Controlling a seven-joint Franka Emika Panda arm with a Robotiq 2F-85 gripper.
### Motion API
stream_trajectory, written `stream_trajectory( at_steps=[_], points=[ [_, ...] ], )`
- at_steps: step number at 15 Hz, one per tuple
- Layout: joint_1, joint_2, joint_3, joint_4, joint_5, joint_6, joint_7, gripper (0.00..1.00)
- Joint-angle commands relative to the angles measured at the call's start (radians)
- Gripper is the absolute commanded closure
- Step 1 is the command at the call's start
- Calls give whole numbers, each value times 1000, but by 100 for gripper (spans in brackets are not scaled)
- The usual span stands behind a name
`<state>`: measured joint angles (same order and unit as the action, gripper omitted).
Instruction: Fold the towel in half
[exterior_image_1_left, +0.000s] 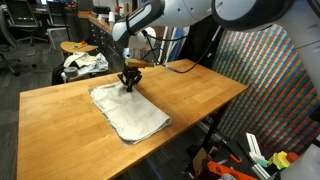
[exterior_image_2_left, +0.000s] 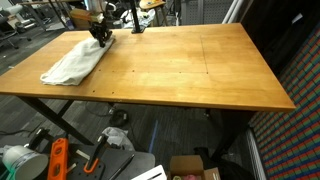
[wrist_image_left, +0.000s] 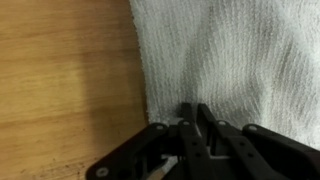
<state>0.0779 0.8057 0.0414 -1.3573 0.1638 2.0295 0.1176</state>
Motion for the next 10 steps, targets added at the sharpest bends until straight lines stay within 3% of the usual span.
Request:
stream_trajectory(
  at_steps=[1, 10],
  points=[
    [-10, 18, -9, 37, -11, -18, 21, 84],
    [-33, 28, -14, 50, -5, -28, 32, 85]
  ],
)
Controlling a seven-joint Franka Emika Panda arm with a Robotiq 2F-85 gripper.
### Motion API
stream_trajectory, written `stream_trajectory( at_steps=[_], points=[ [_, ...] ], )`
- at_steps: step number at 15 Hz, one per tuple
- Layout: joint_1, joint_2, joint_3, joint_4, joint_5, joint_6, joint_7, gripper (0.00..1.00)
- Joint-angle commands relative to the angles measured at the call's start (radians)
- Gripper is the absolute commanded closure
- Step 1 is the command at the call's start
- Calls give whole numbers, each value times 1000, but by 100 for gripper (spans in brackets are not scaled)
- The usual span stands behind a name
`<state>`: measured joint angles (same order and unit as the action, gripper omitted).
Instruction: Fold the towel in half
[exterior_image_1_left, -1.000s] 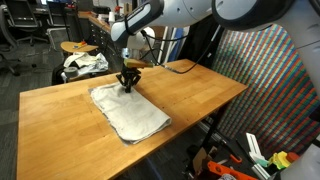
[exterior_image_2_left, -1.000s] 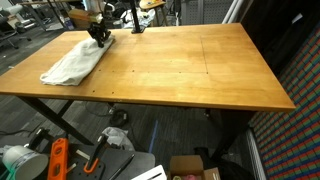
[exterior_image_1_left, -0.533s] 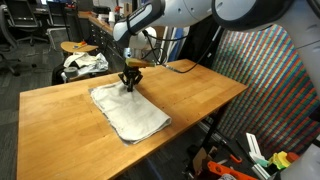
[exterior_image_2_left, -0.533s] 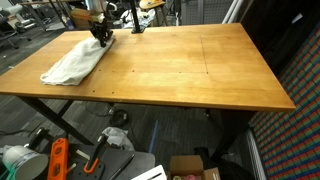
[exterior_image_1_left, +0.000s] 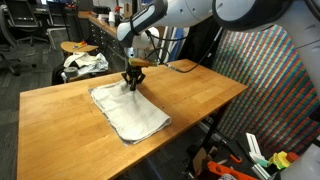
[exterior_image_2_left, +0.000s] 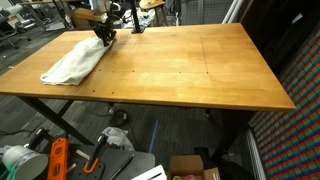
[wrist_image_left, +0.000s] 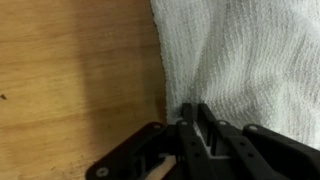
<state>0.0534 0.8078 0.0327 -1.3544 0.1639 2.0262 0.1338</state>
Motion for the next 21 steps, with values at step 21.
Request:
stream_trajectory(
  at_steps=[21],
  points=[
    [-53, 69, -12, 130, 12, -72, 52, 84]
  ],
)
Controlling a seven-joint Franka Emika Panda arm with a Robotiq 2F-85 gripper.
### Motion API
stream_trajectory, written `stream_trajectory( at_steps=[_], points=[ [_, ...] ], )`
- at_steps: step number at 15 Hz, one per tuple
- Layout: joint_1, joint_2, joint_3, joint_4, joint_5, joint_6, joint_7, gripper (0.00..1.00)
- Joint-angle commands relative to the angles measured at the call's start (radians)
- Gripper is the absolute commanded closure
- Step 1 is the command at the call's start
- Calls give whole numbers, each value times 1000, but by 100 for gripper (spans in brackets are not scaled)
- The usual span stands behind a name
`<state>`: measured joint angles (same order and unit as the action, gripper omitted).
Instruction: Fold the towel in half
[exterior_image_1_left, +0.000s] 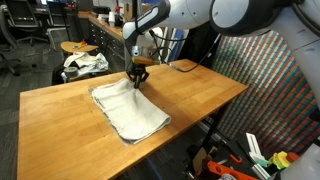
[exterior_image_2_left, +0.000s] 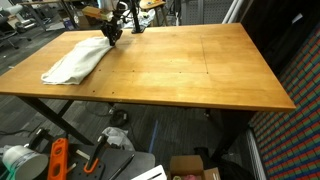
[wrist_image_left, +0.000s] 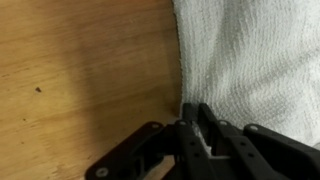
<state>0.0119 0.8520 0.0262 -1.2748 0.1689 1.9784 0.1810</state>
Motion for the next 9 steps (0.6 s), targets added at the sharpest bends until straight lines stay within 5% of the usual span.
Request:
stream_trajectory(
  at_steps=[1, 9],
  points=[
    [-14, 22, -5, 50, 9, -19, 5, 85],
    [-58, -39, 10, 4, 25, -31, -50, 83]
  ],
)
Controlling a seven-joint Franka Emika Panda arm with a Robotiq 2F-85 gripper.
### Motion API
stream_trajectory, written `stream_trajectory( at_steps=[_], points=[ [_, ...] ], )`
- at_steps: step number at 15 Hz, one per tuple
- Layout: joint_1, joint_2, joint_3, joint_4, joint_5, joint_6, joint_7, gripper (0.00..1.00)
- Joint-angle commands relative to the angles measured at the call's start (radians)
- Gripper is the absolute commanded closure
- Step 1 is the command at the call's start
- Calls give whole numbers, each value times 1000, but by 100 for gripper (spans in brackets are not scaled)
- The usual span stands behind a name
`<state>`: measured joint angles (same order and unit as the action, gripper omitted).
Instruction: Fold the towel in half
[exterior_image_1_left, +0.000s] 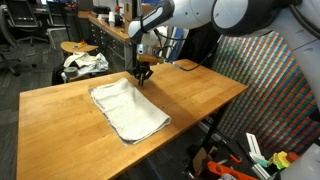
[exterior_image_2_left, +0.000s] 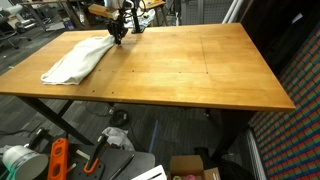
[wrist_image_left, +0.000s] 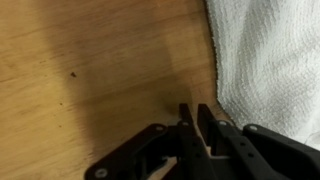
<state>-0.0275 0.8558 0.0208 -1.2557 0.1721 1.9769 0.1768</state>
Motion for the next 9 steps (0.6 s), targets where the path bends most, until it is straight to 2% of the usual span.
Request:
stream_trajectory(
  at_steps=[1, 4, 9],
  points=[
    [-22, -63, 18, -38, 20, -29, -66, 84],
    [-28, -152, 27, -150, 4, -27, -171, 84],
    [-36, -328, 27, -404, -38, -8, -392, 83]
  ],
)
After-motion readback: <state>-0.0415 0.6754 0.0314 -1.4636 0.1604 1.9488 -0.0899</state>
